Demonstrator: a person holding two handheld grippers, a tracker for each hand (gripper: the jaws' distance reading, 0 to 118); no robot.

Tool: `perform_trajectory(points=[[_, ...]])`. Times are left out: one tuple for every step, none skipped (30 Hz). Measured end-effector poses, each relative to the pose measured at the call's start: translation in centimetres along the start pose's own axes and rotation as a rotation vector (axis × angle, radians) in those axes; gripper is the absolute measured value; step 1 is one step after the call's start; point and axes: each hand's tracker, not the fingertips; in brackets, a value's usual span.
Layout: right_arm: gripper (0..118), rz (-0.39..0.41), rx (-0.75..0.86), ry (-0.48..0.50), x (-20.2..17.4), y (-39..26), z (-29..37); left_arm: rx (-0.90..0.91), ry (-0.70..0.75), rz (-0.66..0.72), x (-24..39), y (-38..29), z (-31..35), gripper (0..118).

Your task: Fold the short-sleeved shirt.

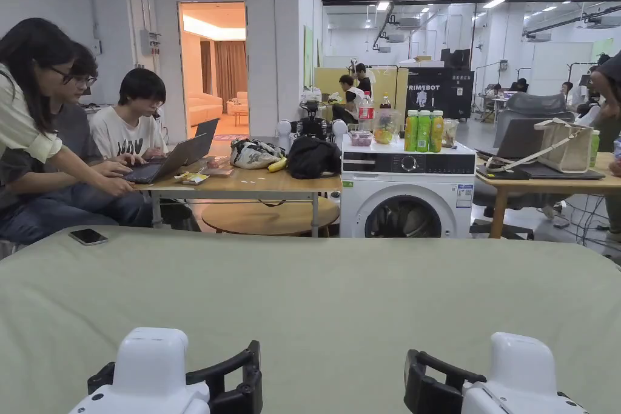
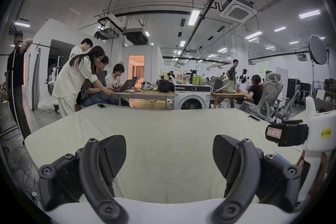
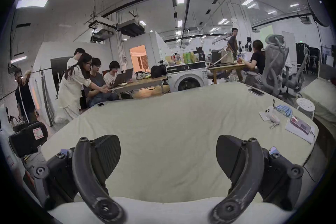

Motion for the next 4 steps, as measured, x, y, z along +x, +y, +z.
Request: perform_trajectory(points=[[107,0.003,0.002,0.000,-0.03,0.00,-0.01,0.000,0.003,-0.005,0.00,0.01,0.01,98],[107,0.006,0.003,0.000,0.01,0.03,-0.01,0.000,0.004,-0.008,-0.02,0.03,0.02,98],[107,0.010,0.005,-0.002,-0.03,0.01,0.01,0.001,0.005,-0.009,-0.03,0.03,0.07,98],[107,0.015,0.008,-0.006,-0.08,-0.03,0.04,0.003,0.006,-0.007,-0.07,0.05,0.08,98]])
